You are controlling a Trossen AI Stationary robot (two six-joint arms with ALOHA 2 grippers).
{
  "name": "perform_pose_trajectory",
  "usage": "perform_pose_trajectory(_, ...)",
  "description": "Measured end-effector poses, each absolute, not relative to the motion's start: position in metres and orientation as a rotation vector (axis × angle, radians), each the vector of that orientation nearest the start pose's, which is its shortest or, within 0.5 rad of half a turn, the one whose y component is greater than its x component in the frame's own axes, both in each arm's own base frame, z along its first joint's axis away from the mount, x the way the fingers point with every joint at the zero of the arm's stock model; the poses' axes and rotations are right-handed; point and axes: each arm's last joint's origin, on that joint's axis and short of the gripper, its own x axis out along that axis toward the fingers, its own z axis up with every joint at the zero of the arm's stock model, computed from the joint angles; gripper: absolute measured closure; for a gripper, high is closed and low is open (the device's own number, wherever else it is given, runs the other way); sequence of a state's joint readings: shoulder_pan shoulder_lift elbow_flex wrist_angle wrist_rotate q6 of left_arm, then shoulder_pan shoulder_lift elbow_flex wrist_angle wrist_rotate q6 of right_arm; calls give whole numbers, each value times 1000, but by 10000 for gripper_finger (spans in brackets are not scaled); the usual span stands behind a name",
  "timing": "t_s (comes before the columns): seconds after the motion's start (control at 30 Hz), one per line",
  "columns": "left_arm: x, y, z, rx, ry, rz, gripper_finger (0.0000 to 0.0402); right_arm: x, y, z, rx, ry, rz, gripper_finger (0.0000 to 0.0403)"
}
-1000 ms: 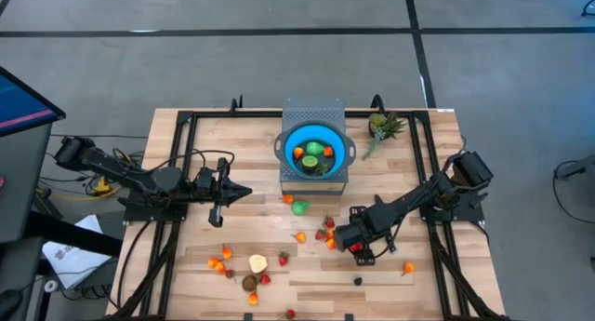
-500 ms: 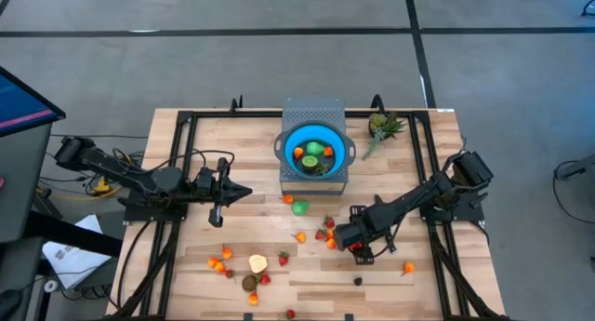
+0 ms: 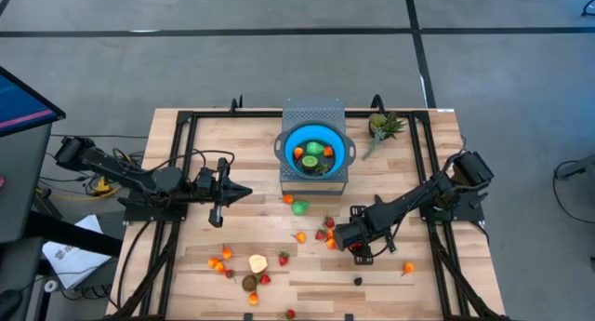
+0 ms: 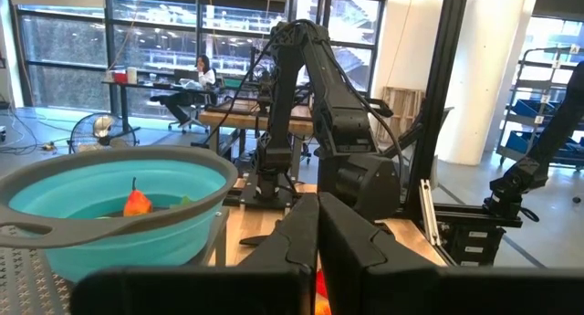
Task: Pick & Place Fruit
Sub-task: Put the right sliced apple into the strainer bowl
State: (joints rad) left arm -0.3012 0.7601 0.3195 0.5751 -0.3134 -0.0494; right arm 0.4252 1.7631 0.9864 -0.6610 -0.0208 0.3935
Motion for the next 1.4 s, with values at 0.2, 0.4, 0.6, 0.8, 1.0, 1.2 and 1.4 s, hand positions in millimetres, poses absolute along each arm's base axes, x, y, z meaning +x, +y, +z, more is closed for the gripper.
perform_pose_trajectory(0.2, 165, -42, 248, -90, -129, 9, 400, 273, 125, 150, 57, 1397, 113, 162)
perform_pose_trajectory(0.4, 165, -42, 248, -90, -129, 9, 400, 273, 124, 167, 96, 1323, 118, 162)
perform_pose_trajectory(0.6, 165, -42, 248, -90, -129, 9, 400, 269, 120, 193, 151, 1216, 128, 162)
perform_pose_trajectory(0.8, 165, -42, 248, -90, -130, 9, 400, 267, 108, 229, 221, 1030, 134, 163)
perform_pose_trajectory(1.0, 165, -42, 248, -90, -129, 9, 400, 264, 91, 262, 249, 825, 113, 163)
perform_pose_trajectory(1.2, 165, -42, 248, -90, -130, 9, 400, 264, 74, 286, 201, 644, 43, 163)
perform_pose_trajectory(1.4, 165, -42, 248, -90, -130, 9, 400, 270, 56, 301, 150, 481, -59, 163)
